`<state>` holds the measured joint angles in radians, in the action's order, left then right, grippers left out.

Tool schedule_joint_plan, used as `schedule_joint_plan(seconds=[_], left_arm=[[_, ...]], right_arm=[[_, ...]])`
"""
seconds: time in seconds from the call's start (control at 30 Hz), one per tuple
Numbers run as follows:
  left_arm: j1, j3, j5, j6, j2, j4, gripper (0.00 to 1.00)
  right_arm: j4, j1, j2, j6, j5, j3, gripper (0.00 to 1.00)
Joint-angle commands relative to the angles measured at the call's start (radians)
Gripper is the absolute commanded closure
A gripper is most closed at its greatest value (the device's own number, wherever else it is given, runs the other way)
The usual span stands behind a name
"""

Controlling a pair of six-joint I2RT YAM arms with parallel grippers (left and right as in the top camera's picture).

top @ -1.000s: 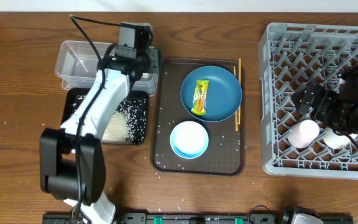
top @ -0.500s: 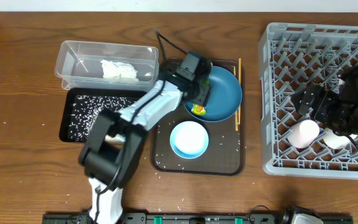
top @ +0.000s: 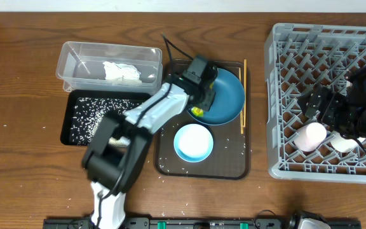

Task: Sort waste into correct bins and load items into the dishwasher rack

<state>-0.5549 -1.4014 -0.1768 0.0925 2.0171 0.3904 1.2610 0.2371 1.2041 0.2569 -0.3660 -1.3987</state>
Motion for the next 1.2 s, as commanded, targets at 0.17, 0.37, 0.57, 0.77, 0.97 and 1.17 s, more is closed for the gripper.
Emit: schedule_joint_plan(seconds=[0.17,0.37,0.57,0.77,0.97,1.17], left_arm=[[0.164,-0.022,0.146,0.043,-0.306,0.024,0.94],[0.355,-0.021,0.169,0.072,-0.211,-0.02,0.94],[0.444,-0.021,0.143,0.113,-0.102,-0.066,0.45],[0.451,-0.055,-0.082,0.113,-0.229,-0.013,0.35],[0.424,-0.056,-0.13,0.06,-0.509,0.16,0.34],[0.425,-0.056,-0.129,-0.012,-0.785,0.33,0.33]], right_arm=[[0.003,-0.022,0.0,0.008,0.0,-0.007,0.04],[0.004,-0.022,0.0,0.008,0.0,-0.007,0.04],[0.008,-0.022,0.0,0.008,0.0,-0.007,0.05],[0.003,-0.022,0.0,0.008,0.022,-0.007,0.05],[0.004,-0.023,-0.007,-0.013,0.022,-0.007,0.11],[-0.036,-0.041,-0.062,-0.095,-0.046,-0.007,0.11]])
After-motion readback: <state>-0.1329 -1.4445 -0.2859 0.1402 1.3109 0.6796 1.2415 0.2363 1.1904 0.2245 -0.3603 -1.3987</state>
